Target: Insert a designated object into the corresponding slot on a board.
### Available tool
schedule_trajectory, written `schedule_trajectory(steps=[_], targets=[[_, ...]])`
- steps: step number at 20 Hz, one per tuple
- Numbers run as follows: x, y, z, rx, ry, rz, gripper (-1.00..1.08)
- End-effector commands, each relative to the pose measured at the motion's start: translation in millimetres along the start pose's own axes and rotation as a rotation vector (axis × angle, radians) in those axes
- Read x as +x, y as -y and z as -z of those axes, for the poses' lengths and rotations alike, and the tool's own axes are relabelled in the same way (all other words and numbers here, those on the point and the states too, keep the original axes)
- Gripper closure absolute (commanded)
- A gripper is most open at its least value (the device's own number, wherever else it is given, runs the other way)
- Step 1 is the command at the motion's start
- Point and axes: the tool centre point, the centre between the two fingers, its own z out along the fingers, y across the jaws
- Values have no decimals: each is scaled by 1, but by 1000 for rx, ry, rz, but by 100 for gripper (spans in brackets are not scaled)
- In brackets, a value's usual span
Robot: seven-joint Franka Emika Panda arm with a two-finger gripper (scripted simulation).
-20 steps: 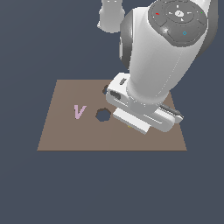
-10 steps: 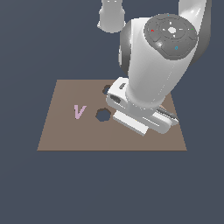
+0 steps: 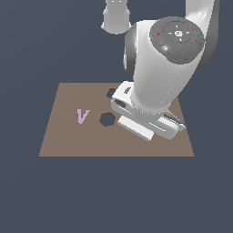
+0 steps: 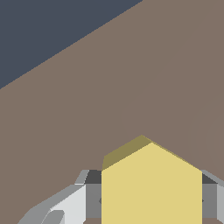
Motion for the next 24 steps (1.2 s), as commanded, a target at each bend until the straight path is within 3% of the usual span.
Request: schedule_trajectory(steps=[1,12,24], targets=[[0,-1,-1,-1,0,-1,108],[9,-10,1,0,0,-87,108],[33,-60,6,0,1,-464,108]])
